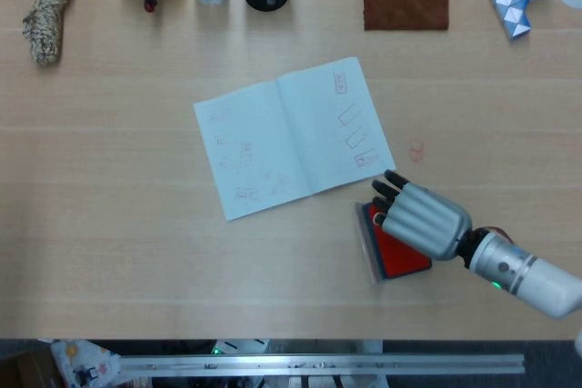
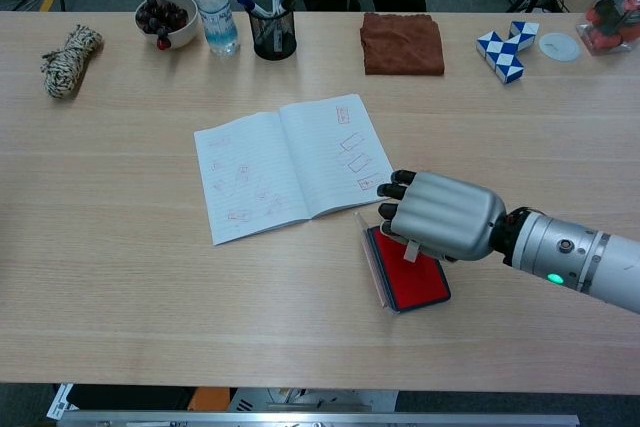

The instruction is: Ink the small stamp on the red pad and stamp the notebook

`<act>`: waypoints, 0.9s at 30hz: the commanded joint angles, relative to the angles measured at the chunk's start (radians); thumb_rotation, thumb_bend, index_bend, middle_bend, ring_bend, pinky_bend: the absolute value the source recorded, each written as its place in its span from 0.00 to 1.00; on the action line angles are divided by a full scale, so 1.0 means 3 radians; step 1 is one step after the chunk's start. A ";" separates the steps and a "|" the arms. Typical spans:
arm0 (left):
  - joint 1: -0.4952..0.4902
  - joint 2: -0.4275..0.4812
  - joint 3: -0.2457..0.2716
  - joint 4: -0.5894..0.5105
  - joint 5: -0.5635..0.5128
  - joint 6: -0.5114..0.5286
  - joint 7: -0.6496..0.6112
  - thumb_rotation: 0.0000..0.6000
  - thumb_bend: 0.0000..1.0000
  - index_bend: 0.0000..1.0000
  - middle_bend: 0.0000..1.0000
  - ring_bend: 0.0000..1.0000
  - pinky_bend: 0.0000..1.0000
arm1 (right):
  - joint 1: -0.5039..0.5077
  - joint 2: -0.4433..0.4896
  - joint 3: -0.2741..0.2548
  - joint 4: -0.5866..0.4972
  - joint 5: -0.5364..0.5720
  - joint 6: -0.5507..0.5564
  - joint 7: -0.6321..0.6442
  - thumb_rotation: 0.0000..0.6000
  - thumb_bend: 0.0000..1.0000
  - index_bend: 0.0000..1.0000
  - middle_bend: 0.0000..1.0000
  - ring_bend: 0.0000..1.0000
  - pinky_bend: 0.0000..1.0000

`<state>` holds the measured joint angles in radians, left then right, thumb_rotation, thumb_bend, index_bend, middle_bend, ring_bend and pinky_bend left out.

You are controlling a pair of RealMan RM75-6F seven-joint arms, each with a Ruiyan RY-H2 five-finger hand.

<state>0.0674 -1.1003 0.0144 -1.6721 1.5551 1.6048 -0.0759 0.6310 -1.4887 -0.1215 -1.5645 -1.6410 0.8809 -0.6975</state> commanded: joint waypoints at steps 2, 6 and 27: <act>0.0001 0.0004 0.0000 -0.0003 0.0006 0.0004 -0.0004 1.00 0.20 0.11 0.06 0.15 0.17 | 0.0014 0.0096 0.0155 -0.0106 0.0078 0.0095 0.0124 1.00 0.33 0.64 0.40 0.19 0.22; 0.0001 0.0006 0.0004 -0.0008 0.0013 0.0002 0.0002 1.00 0.20 0.11 0.06 0.15 0.17 | 0.0081 0.0159 0.0365 -0.0201 0.0252 0.0086 0.0211 1.00 0.34 0.64 0.40 0.19 0.22; 0.0007 0.0032 0.0021 -0.0021 0.0045 0.0009 -0.0024 1.00 0.20 0.11 0.06 0.15 0.17 | 0.0541 -0.0294 0.0940 0.0262 0.1318 -0.0166 -0.0309 1.00 0.33 0.66 0.42 0.20 0.22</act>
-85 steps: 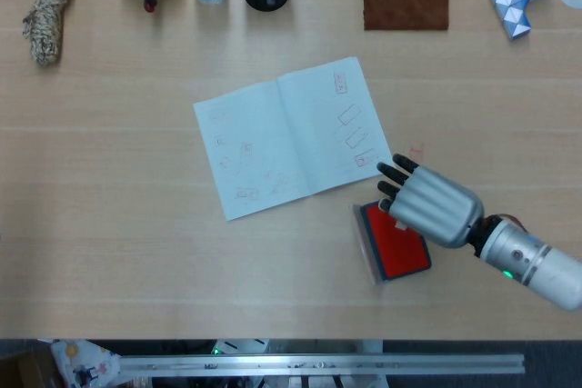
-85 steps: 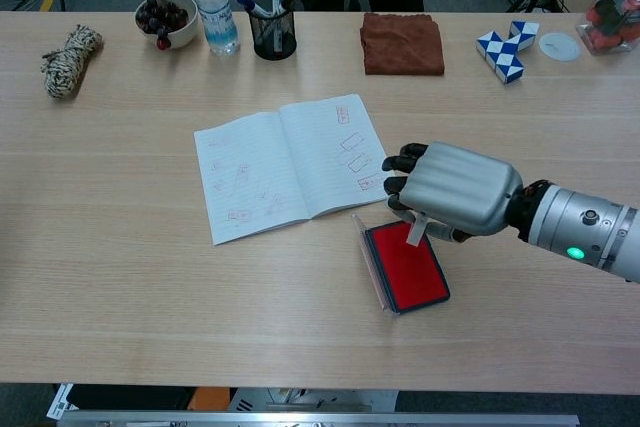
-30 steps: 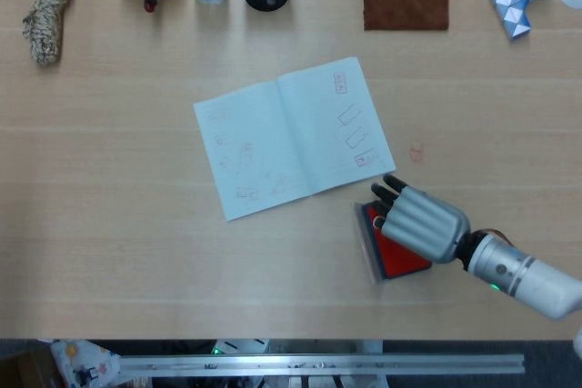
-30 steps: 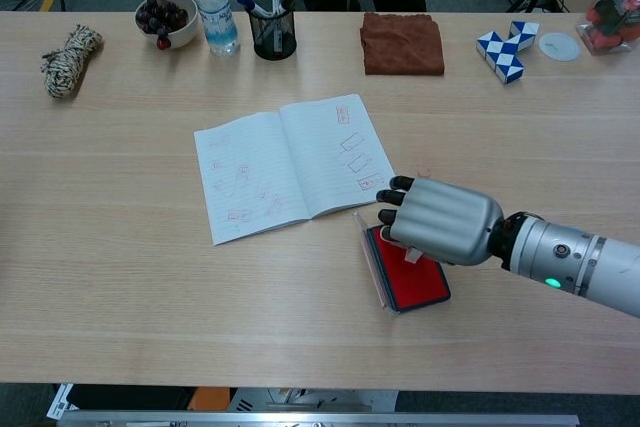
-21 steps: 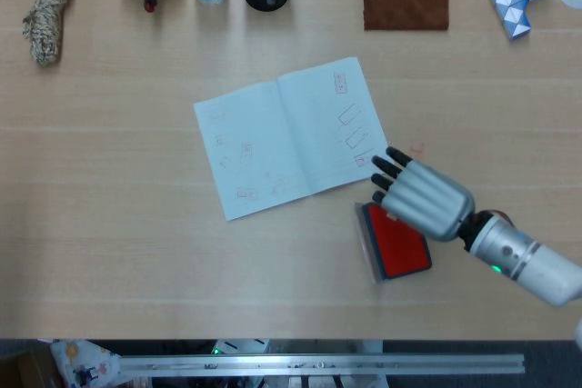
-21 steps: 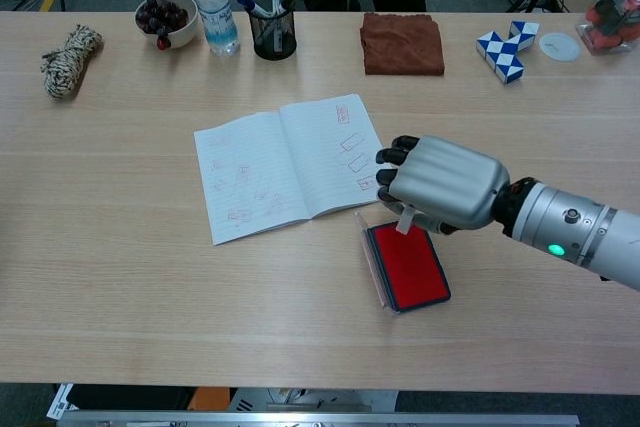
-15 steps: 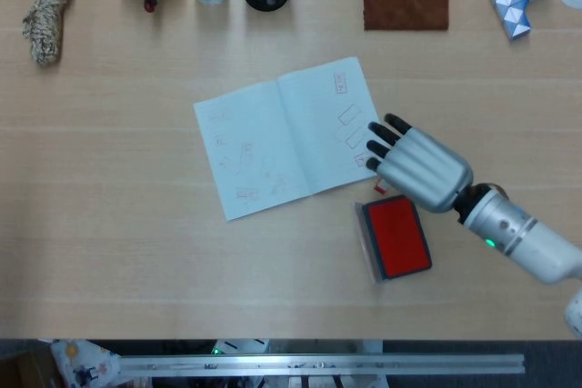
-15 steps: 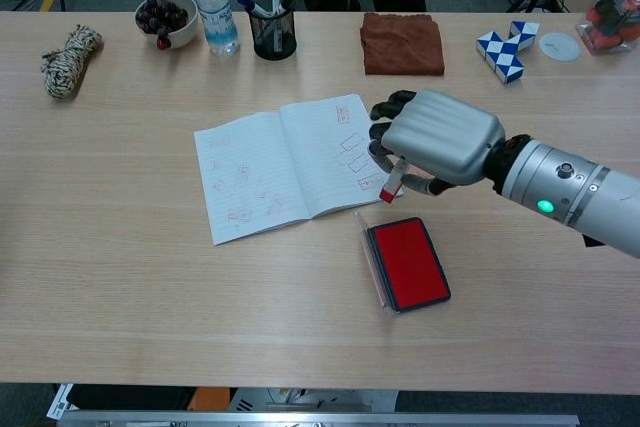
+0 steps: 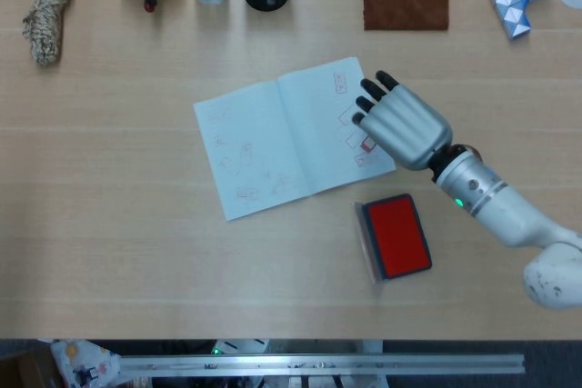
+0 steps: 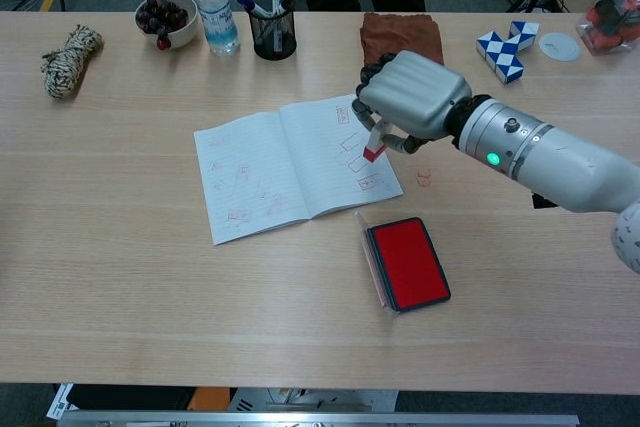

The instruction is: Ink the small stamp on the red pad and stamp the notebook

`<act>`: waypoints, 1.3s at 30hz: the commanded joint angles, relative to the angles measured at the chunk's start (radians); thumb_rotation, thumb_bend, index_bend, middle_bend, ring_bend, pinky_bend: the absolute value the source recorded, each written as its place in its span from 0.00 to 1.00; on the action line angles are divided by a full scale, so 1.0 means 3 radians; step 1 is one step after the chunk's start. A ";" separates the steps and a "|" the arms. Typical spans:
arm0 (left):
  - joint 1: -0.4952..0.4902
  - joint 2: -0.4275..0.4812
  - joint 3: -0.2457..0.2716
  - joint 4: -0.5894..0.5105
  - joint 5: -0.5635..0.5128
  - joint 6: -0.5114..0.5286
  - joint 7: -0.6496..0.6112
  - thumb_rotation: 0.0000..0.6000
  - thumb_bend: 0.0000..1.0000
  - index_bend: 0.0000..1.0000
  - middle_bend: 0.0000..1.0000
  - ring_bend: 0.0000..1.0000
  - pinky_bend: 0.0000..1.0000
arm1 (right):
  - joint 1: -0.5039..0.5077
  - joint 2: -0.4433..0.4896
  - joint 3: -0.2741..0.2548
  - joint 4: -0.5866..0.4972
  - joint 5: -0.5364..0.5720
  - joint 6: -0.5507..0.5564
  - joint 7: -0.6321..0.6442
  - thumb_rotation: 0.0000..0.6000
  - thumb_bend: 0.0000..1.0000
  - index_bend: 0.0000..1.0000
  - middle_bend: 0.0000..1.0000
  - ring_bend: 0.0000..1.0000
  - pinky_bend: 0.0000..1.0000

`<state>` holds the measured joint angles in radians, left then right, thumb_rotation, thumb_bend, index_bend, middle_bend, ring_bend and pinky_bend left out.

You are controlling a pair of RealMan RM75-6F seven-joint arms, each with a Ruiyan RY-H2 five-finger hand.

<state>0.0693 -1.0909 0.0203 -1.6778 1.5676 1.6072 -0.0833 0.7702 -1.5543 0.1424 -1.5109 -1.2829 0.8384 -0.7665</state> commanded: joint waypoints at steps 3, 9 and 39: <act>0.0001 0.0002 0.0007 -0.0008 0.0015 0.0004 0.0008 1.00 0.20 0.11 0.06 0.15 0.17 | 0.0137 -0.0137 0.0081 0.0155 0.0240 -0.0035 -0.0131 1.00 0.34 0.66 0.42 0.20 0.22; 0.0001 0.0004 0.0009 -0.0017 0.0019 0.0002 0.0016 1.00 0.20 0.11 0.06 0.15 0.17 | 0.0212 -0.0224 0.0044 0.0304 0.0391 -0.0029 -0.0214 1.00 0.34 0.67 0.42 0.20 0.22; 0.0015 0.0004 0.0023 0.0008 -0.0010 -0.0016 -0.0004 1.00 0.20 0.11 0.06 0.15 0.17 | 0.0458 -0.0620 -0.0227 0.0426 0.0333 0.0060 -0.0314 1.00 0.34 0.67 0.43 0.20 0.22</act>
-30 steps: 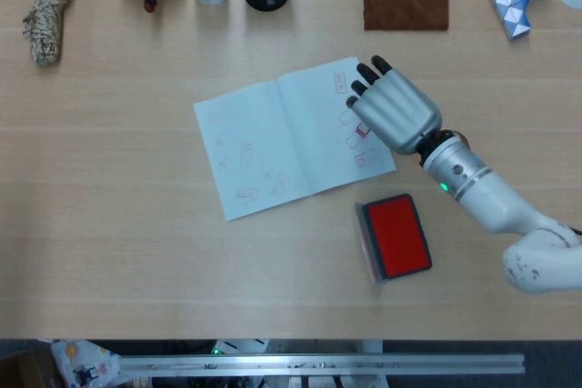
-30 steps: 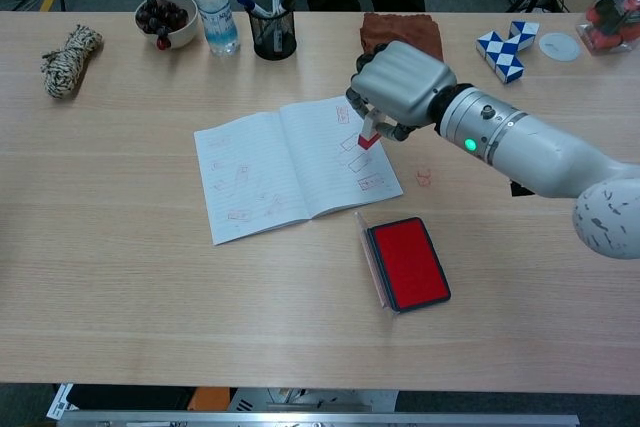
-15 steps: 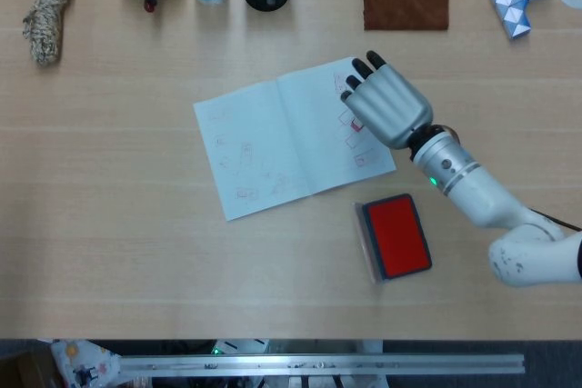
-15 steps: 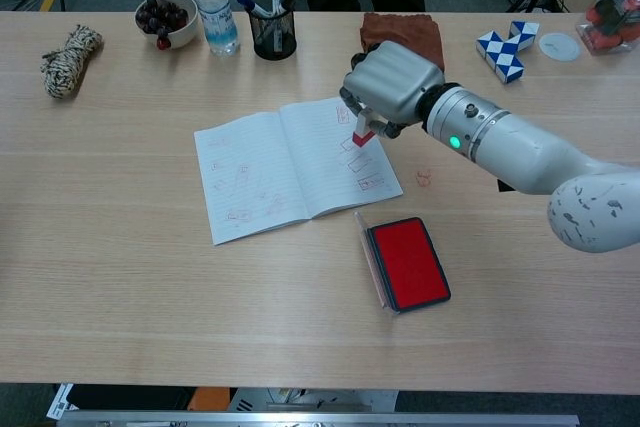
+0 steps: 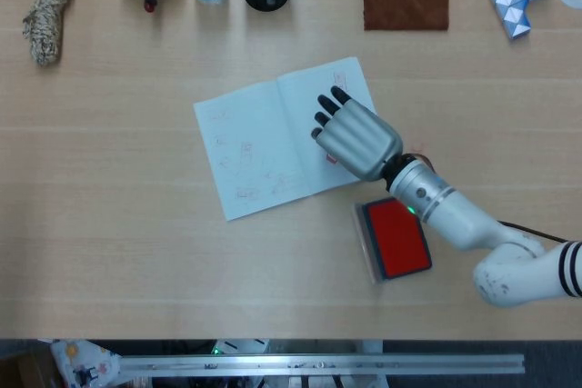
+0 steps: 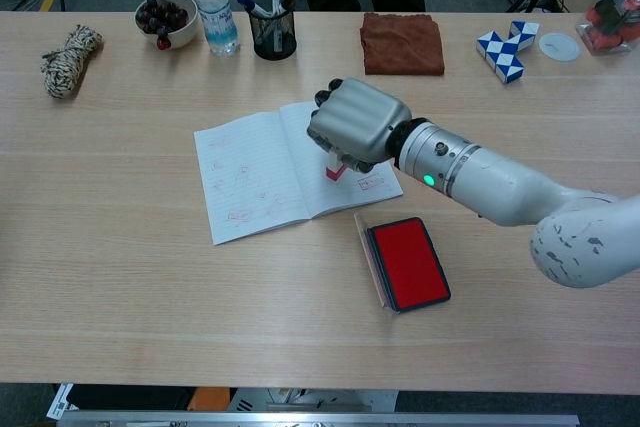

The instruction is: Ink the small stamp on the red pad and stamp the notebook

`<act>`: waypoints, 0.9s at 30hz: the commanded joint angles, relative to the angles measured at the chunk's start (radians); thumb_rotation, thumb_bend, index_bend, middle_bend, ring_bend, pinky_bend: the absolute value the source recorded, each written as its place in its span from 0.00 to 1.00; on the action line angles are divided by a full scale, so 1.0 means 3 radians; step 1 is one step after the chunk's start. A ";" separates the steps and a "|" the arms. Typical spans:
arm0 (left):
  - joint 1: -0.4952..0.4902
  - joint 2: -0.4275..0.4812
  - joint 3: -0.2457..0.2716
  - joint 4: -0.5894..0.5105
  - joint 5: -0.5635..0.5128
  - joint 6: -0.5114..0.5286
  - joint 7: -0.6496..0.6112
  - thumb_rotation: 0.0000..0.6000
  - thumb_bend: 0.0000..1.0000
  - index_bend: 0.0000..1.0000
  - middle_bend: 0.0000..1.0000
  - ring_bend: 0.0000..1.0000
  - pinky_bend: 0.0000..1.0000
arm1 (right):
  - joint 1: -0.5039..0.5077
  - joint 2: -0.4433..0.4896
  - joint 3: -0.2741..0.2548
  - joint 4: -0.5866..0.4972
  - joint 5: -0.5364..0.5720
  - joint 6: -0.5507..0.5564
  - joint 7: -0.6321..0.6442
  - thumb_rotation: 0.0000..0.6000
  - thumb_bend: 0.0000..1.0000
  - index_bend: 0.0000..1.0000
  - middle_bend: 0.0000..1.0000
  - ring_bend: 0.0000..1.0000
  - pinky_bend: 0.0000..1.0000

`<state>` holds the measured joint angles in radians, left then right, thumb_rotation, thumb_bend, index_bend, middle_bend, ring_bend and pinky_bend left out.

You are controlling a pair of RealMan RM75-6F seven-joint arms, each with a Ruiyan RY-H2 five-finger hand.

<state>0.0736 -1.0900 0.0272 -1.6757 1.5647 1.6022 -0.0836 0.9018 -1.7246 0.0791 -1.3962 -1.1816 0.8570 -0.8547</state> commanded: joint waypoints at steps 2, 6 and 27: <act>0.0004 0.0002 -0.0001 0.0004 -0.0002 0.0006 -0.0013 1.00 0.20 0.11 0.06 0.15 0.17 | 0.0032 -0.0095 -0.0019 0.0075 -0.0010 0.0004 -0.0027 1.00 0.34 0.67 0.43 0.20 0.22; 0.0008 0.0004 0.0001 0.0016 -0.0007 0.0004 -0.0029 1.00 0.20 0.11 0.06 0.15 0.17 | 0.0047 -0.0141 -0.0007 0.0115 -0.0023 0.0025 -0.0010 1.00 0.34 0.67 0.43 0.20 0.22; 0.0029 -0.0008 0.0004 0.0104 -0.0032 0.0004 -0.0119 1.00 0.20 0.11 0.06 0.15 0.17 | 0.0082 -0.0412 -0.0137 0.0507 -0.0063 -0.0064 -0.0087 1.00 0.34 0.70 0.44 0.21 0.22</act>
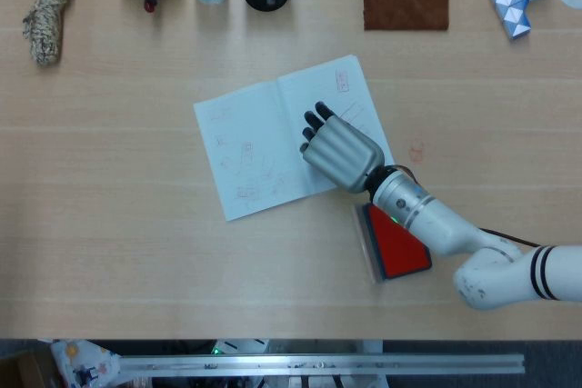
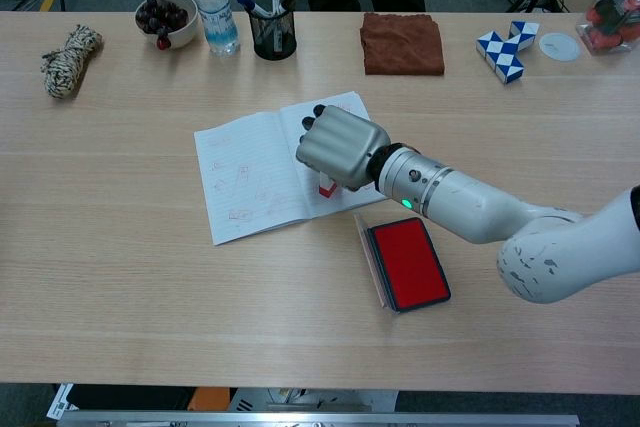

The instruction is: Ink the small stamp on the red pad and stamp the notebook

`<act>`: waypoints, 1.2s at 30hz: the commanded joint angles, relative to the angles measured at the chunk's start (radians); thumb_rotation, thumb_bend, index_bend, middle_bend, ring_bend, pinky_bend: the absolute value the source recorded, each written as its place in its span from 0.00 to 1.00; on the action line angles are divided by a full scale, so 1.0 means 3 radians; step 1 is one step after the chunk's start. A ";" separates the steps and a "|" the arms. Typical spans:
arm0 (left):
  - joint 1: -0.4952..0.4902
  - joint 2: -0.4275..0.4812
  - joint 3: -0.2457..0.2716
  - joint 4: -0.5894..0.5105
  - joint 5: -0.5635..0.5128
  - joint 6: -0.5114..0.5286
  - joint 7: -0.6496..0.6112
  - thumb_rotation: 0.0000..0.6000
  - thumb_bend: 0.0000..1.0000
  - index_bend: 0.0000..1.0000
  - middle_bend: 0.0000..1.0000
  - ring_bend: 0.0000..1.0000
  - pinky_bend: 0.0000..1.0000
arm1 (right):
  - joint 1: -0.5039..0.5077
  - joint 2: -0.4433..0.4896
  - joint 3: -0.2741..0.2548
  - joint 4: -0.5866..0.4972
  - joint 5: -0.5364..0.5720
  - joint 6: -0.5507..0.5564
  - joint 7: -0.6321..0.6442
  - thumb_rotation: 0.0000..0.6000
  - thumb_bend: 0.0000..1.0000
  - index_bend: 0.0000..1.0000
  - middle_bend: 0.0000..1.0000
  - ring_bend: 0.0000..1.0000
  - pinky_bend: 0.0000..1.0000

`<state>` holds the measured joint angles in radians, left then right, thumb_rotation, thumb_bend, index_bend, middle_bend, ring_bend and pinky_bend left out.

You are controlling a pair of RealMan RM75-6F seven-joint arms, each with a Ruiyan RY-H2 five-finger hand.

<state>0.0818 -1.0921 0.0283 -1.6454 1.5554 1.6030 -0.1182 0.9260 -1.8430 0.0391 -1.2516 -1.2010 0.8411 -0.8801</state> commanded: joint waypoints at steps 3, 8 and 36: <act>0.0006 -0.0002 -0.0001 0.0012 -0.0002 0.0006 -0.0016 1.00 0.20 0.11 0.06 0.15 0.17 | -0.0001 -0.0039 -0.0019 0.0062 0.0001 -0.0024 -0.0012 1.00 0.34 0.71 0.44 0.22 0.22; 0.0009 -0.0005 -0.0004 0.0025 -0.0003 0.0011 -0.0028 1.00 0.20 0.11 0.06 0.15 0.17 | -0.0009 -0.0058 -0.0027 0.0090 -0.0008 -0.0032 0.0001 1.00 0.34 0.72 0.44 0.22 0.22; 0.0023 -0.0012 -0.0011 0.0048 -0.0011 0.0020 -0.0043 1.00 0.20 0.11 0.06 0.15 0.17 | -0.0026 -0.0113 0.0010 0.0189 0.0038 -0.0072 0.0015 1.00 0.34 0.74 0.45 0.23 0.22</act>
<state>0.0889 -1.0956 0.0251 -1.6308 1.5519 1.6089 -0.1312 0.9183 -1.8769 0.0420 -1.1947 -1.1894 0.8196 -0.8754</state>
